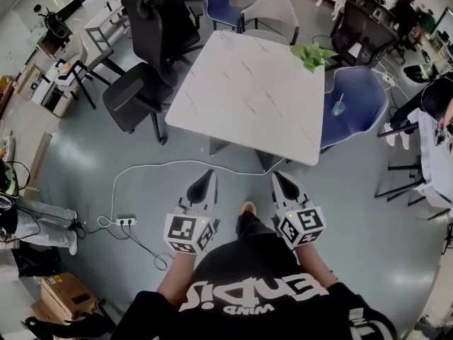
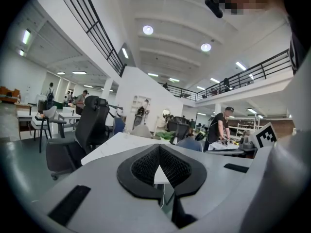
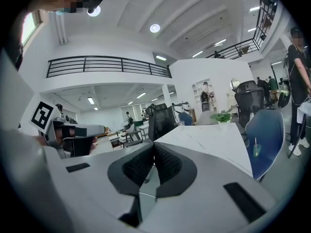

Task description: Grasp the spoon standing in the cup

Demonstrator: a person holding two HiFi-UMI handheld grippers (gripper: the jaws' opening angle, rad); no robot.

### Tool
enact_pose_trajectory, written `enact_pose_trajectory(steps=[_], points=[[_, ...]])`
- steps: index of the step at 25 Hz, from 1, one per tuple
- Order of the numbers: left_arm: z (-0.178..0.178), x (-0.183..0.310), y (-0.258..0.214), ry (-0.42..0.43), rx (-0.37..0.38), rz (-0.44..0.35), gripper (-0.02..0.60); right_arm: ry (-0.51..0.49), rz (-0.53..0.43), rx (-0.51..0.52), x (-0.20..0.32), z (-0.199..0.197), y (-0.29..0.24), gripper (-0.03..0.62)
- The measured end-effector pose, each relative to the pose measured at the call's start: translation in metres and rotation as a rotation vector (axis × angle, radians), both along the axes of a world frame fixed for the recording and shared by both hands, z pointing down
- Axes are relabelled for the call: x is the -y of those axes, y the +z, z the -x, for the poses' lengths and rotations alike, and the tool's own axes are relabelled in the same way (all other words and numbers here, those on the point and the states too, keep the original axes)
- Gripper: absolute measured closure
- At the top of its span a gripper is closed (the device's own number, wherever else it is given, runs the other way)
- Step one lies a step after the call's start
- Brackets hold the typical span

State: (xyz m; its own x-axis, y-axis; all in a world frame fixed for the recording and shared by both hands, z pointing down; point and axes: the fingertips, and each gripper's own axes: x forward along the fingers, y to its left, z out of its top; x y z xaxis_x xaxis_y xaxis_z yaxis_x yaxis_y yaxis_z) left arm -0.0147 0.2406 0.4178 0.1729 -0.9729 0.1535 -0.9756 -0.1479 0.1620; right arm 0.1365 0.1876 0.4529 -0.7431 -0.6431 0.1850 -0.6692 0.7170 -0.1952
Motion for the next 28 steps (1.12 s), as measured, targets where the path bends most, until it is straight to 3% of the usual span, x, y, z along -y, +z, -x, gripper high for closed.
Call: enact_pose_trajectory(steps=[18,28], points=[[0.019,0.119,-0.012,-0.101,0.009,0.001,0.568,-0.096,-0.004,0.018,0.139,0.025,-0.011,0.582],[0.023,0.146,-0.014,-0.156,-0.007,0.004,0.568,-0.129,0.009,0.031,0.18,0.031,-0.006,0.582]])
